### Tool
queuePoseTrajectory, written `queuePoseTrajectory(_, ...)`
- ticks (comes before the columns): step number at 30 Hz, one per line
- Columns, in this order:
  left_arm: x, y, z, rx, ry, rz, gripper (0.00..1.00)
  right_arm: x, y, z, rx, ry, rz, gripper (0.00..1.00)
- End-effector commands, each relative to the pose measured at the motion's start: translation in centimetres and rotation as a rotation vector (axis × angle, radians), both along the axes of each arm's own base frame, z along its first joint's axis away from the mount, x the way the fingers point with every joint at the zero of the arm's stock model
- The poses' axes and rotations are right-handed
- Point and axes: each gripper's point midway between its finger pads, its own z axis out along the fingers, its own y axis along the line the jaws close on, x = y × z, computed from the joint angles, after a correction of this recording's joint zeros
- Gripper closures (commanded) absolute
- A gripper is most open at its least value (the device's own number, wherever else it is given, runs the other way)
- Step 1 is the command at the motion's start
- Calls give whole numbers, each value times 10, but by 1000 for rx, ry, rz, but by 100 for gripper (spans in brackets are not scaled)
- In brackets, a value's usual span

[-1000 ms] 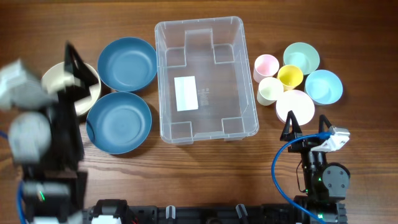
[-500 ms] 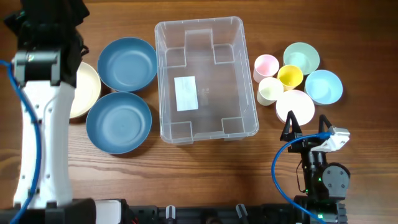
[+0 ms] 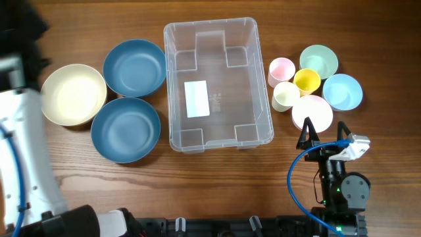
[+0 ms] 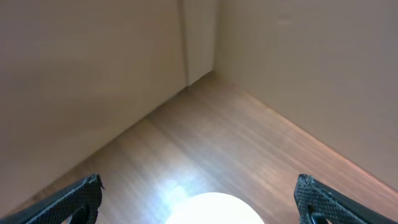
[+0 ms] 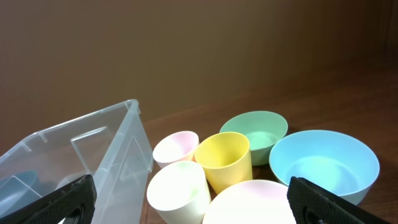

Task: Pack container
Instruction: 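Reach the left gripper to the cream bowl rim and grasp it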

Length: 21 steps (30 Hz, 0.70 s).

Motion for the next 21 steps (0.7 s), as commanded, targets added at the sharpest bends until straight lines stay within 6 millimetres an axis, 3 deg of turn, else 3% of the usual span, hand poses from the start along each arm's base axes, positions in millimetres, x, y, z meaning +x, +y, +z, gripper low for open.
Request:
queuePoseTrajectory(1, -13, 30, -3, -180, -82, -140, 0, 0, 3, 0, 7, 0, 17, 0)
queuePoseTrajectory(6, -59, 94, -27, -265, -72, -3, 0, 0, 3, 0, 8, 0, 17, 0)
queuePoseTrajectory(10, -89, 113, -62, -361, 13, 89, 0, 0, 3, 0, 7, 0, 17, 0)
queuePoseTrajectory(13, -93, 108, -95, -426, 117, 24, 0, 0, 3, 0, 8, 0, 17, 0)
queuePoseTrajectory(15, -83, 85, -123, -513, 186, -148, 0, 0, 3, 0, 7, 0, 17, 0)
queuePoseTrajectory(18, -68, 50, -150, -665, 194, -370, 0, 0, 3, 0, 7, 0, 17, 0)
queuePoseTrajectory(21, -68, 40, -178, -764, 240, -419, 0, 0, 3, 0, 7, 0, 17, 0)
